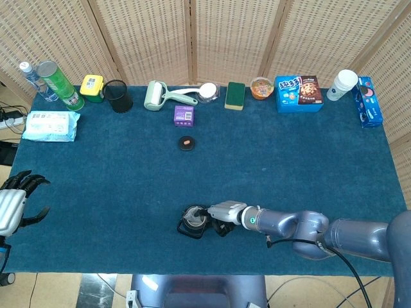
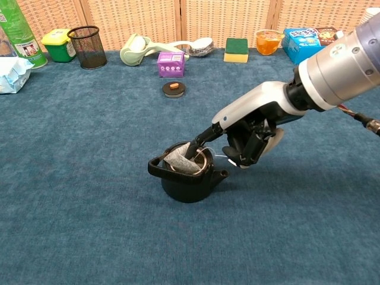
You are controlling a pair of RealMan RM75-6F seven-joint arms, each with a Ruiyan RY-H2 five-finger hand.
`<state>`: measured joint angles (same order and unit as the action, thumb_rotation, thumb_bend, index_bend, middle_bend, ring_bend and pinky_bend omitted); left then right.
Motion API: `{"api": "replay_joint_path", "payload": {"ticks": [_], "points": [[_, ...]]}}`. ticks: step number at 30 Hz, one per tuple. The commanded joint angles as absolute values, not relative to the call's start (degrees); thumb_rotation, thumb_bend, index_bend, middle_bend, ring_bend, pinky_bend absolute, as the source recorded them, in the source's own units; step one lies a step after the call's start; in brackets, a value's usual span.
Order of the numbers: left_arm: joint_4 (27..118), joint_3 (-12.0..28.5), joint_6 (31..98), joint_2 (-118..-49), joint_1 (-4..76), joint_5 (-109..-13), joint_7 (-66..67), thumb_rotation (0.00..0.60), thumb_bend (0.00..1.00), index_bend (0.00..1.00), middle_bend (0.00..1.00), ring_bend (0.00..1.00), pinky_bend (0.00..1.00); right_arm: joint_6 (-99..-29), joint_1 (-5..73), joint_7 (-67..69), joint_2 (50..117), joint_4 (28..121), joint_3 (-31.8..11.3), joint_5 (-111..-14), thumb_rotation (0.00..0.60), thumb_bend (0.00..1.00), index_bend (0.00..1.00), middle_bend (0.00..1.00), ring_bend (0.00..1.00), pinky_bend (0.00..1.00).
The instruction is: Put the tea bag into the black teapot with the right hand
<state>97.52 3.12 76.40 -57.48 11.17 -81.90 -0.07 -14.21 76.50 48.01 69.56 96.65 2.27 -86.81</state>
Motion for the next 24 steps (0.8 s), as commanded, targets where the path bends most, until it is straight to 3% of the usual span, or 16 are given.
{"api": "replay_joint_path", "payload": {"ticks": [1,9,24], "points": [[97.3,3.1,76.4,-57.5,11.1,-81.9,-0.3,0.600,0.32,0.30,0.25,0.12,0.15,-13.0,76.7,46.1,70.2,96.5,1.5,-85.1,0.600,1.00,0.00,1.00,1.00,1.00],[96.6,3.0,76.2,-57.7,11.2,-81.8,-0.8,0.600,0.32,0.30,0.25,0.12,0.15,-11.4,76.2,42.5,71.0,96.1,0.1,-81.6,0.600,1.00,0.00,1.00,1.00,1.00],[96.3,2.6,76.6,-57.9,10.9,-82.3,-1.6,0.600,0.32,0.30,0.25,0.12,0.15,-15.3,71.0,38.0,64.0,101.5,-3.2,-78.5,0.600,1.00,0.01,1.00,1.00,1.00]]}}
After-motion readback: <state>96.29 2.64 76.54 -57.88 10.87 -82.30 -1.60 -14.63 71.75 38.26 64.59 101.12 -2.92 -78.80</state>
